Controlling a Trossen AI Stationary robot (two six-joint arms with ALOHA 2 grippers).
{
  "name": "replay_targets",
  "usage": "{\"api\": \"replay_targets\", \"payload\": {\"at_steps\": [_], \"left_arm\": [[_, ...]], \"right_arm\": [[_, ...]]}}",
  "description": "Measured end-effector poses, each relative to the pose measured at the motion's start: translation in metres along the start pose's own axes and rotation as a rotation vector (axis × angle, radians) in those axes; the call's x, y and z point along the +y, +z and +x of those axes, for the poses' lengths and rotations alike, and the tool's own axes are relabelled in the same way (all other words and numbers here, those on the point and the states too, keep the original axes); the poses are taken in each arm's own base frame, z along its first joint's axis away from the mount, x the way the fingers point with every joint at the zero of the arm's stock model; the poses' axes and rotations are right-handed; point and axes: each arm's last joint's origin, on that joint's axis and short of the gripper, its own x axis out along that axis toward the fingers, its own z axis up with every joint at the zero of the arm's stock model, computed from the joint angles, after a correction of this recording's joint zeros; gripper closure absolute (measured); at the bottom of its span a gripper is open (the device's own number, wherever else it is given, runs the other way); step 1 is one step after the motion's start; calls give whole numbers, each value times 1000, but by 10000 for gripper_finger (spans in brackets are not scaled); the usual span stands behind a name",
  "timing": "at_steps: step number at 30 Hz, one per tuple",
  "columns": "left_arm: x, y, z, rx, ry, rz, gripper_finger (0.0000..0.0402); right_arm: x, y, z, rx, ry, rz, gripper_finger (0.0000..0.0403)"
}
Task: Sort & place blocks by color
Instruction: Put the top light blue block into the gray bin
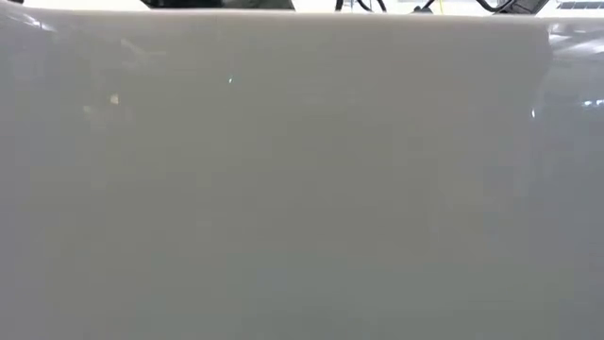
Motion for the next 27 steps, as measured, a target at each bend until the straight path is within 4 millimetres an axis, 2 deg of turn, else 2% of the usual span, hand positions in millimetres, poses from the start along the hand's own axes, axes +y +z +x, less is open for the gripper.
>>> {"api": "replay_targets", "payload": {"at_steps": [6,13,18,22,27], "left_arm": [[11,8,-23,-68,27,-31,276],[19,21,-76,-275,97,-68,276],[17,36,-126,-561,134,-92,276],[7,44,-166,-800,112,10,276],[-10,53,-205,-1105,130,169,276]], "right_arm": [[0,0,0,0,0,0,112],[0,-2,0,20,-2,0,112],[-1,-6,0,63,-8,-1,112],[-1,-7,0,73,-9,35,112],[4,-5,0,50,10,66,112]]}}
